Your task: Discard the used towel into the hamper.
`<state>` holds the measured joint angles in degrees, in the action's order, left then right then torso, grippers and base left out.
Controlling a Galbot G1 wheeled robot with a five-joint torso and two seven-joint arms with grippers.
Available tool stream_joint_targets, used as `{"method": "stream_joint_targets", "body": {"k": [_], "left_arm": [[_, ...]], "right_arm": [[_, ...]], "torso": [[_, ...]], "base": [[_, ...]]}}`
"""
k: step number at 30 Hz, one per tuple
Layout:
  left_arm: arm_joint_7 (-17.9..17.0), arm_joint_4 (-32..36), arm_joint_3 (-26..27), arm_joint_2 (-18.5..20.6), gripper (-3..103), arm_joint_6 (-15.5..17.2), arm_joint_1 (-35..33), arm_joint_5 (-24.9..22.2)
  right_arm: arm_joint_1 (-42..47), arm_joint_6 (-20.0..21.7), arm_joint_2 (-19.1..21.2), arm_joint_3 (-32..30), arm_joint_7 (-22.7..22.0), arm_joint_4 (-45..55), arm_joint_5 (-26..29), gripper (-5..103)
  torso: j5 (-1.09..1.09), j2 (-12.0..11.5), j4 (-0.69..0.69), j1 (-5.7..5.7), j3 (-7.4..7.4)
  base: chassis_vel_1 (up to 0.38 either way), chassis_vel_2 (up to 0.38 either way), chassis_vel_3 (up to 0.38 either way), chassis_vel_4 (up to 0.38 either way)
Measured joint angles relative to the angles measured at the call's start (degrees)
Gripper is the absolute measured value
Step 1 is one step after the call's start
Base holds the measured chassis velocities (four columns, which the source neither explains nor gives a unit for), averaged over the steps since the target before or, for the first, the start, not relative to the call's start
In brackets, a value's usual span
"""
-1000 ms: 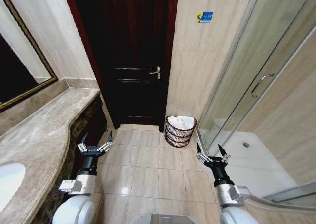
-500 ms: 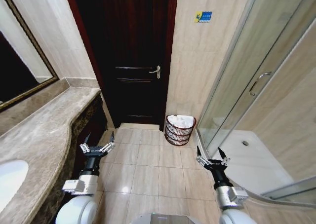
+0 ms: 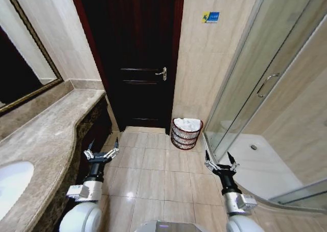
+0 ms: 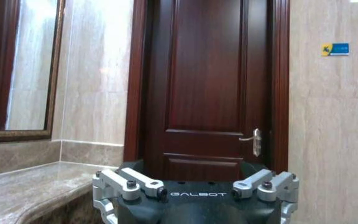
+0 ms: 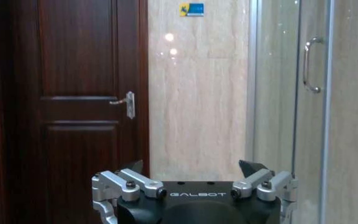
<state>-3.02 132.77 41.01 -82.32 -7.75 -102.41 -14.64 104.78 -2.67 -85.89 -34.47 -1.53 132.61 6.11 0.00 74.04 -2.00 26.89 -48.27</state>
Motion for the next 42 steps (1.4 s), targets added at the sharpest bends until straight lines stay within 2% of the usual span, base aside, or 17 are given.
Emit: {"method": "stream_joint_targets", "body": {"k": [7,42], "left_arm": [[1.4,-0.7,0.4,0.0,100,0.0,0.5,-1.4],[1.4,-0.7,0.4,0.0,100,0.0,0.5,-1.4]], "right_arm": [[-1.9,0.6,0.4,-0.7,1.4,-0.6,0.2,100],[-1.9,0.6,0.3,-0.7,1.5,-0.7,0.1,100]], "torso": [[0.0,0.0,-0.01,-0.03,0.02],[0.0,-0.1,-0.01,-0.04,0.04]], "base": [[0.0,0.0,0.0,0.0],[0.0,0.0,0.0,0.0]]}}
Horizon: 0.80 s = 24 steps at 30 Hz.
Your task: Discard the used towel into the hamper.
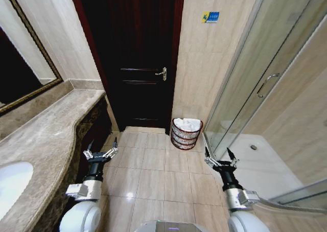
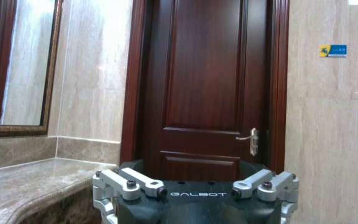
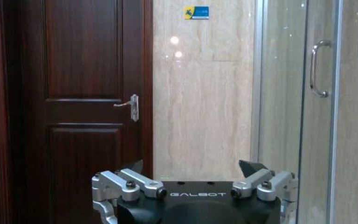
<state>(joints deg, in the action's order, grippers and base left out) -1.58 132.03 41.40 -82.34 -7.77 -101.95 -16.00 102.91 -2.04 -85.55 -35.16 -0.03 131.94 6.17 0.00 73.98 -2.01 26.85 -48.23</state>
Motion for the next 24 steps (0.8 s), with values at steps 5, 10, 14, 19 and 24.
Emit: {"method": "stream_joint_targets", "body": {"k": [5,10,14,19,24], "left_arm": [[0.0,0.0,0.0,0.0,100,0.0,0.0,0.0],[0.0,0.0,0.0,0.0,100,0.0,0.0,0.0],[0.0,0.0,0.0,0.0,100,0.0,0.0,0.0],[0.0,0.0,0.0,0.0,100,0.0,0.0,0.0],[0.0,0.0,0.0,0.0,100,0.0,0.0,0.0]], "right_arm": [[0.0,0.0,0.0,0.0,0.0,0.0,0.0,100],[0.0,0.0,0.0,0.0,0.0,0.0,0.0,100],[0.0,0.0,0.0,0.0,0.0,0.0,0.0,100],[0.0,0.0,0.0,0.0,0.0,0.0,0.0,100],[0.0,0.0,0.0,0.0,0.0,0.0,0.0,100]], "torso": [[0.0,0.0,0.0,0.0,0.0],[0.0,0.0,0.0,0.0,0.0],[0.0,0.0,0.0,0.0,0.0],[0.0,0.0,0.0,0.0,0.0],[0.0,0.0,0.0,0.0,0.0]], "base": [[0.0,0.0,0.0,0.0],[0.0,0.0,0.0,0.0],[0.0,0.0,0.0,0.0],[0.0,0.0,0.0,0.0],[0.0,0.0,0.0,0.0]]}}
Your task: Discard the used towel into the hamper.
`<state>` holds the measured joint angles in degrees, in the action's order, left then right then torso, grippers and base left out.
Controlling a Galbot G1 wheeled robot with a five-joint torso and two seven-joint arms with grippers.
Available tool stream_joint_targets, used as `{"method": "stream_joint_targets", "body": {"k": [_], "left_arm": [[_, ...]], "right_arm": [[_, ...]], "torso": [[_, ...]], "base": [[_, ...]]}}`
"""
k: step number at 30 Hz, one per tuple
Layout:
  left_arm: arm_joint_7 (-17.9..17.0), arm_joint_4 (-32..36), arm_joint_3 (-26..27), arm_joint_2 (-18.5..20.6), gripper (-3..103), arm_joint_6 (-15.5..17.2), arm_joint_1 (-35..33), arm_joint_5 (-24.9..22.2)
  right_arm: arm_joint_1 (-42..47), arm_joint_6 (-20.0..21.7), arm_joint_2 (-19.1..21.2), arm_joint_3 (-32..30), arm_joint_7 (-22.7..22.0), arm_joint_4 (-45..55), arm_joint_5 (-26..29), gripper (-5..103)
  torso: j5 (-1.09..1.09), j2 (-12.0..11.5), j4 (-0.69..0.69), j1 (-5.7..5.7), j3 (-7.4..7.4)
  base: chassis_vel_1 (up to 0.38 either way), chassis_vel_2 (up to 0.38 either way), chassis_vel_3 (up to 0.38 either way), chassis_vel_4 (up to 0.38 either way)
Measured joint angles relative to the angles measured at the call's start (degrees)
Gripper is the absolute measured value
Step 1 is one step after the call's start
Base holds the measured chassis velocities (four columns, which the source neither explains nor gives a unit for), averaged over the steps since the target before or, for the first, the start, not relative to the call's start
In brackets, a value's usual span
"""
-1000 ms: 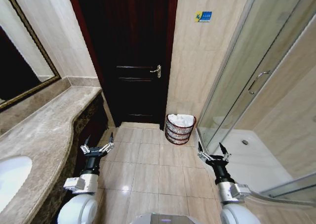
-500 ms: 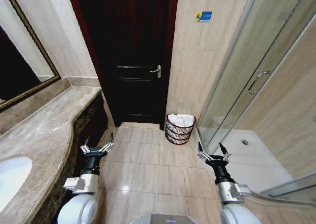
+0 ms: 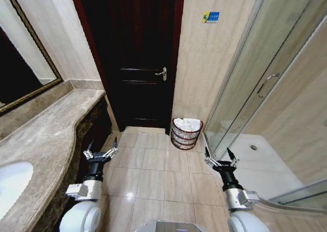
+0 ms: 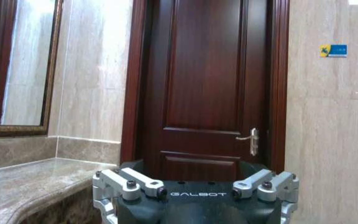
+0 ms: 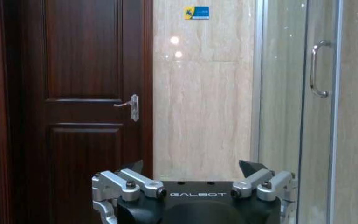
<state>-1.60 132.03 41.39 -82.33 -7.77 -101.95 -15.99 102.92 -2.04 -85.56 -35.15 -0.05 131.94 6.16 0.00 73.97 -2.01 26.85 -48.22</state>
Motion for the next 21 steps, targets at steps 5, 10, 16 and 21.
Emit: {"method": "stream_joint_targets", "body": {"k": [5,10,16,21], "left_arm": [[0.0,0.0,0.0,0.0,100,0.0,0.0,0.0],[0.0,0.0,0.0,0.0,100,0.0,0.0,0.0],[0.0,0.0,0.0,0.0,100,0.0,0.0,0.0],[0.0,0.0,0.0,0.0,100,0.0,0.0,0.0]], "right_arm": [[0.0,0.0,0.0,0.0,0.0,0.0,0.0,100],[0.0,0.0,0.0,0.0,0.0,0.0,0.0,100],[0.0,0.0,0.0,0.0,0.0,0.0,0.0,100],[0.0,0.0,0.0,0.0,0.0,0.0,0.0,100]], "torso": [[0.0,0.0,0.0,0.0,0.0],[0.0,0.0,0.0,0.0,0.0],[0.0,0.0,0.0,0.0,0.0],[0.0,0.0,0.0,0.0,0.0]], "base": [[0.0,0.0,0.0,0.0],[0.0,0.0,0.0,0.0],[0.0,0.0,0.0,0.0],[0.0,0.0,0.0,0.0]]}}
